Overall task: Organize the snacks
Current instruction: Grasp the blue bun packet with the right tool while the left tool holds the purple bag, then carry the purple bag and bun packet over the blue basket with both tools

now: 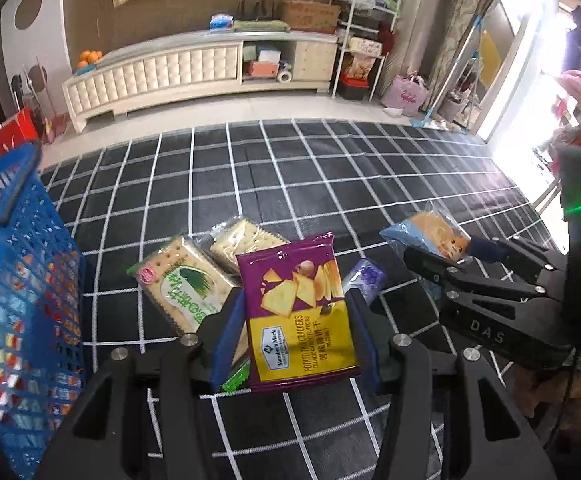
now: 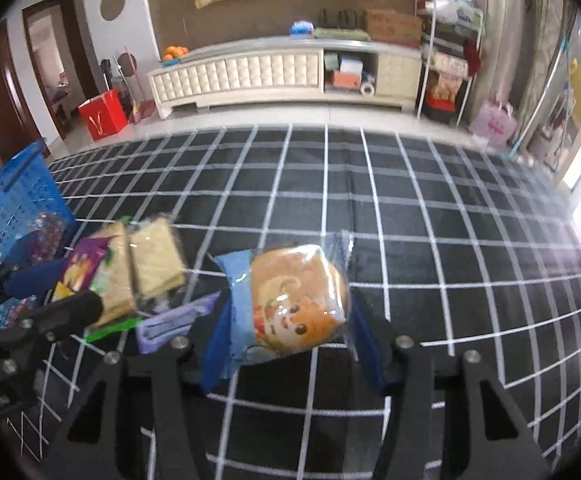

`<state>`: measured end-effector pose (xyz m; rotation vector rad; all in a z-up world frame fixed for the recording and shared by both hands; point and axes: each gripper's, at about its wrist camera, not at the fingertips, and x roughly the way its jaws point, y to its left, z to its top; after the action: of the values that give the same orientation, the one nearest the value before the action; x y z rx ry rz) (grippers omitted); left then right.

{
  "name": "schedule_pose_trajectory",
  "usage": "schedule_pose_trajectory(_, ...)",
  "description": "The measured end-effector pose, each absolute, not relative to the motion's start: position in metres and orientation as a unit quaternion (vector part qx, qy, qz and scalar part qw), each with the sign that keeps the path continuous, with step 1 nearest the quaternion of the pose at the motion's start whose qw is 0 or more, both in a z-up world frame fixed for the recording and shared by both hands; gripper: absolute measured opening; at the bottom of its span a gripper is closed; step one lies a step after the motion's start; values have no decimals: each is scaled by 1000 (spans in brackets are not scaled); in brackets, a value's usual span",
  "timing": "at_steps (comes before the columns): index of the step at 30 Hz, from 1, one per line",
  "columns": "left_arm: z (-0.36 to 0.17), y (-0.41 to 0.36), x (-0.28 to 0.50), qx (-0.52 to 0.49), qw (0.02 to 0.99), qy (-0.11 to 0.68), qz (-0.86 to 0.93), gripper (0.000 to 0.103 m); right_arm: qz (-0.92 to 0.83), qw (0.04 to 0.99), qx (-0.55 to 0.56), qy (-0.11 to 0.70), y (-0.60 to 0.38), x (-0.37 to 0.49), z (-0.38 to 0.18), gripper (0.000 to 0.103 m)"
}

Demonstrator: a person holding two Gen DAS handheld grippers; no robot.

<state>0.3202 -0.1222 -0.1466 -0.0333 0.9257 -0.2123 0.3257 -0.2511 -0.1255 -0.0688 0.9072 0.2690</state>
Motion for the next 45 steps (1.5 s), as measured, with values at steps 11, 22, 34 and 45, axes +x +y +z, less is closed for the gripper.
schedule_pose_trajectory(11, -93, -98, 267, -21, 911, 398, -108, 48, 142, 907, -10, 397, -235, 276, -53, 60)
schedule_pose_trajectory(22, -39, -42, 217, -36, 933, 346, -96, 48, 163, 916, -10, 366, -191, 234, -8, 60)
schedule_pose_trajectory(34, -16, 40, 184, -57, 939, 334, -54, 48, 218, 910, -23, 352, -116, 217, 6, 60)
schedule_pose_trajectory(45, -29, 101, 177, -90, 933, 349, -22, 48, 243, 897, -51, 366, -68, 214, -5, 60)
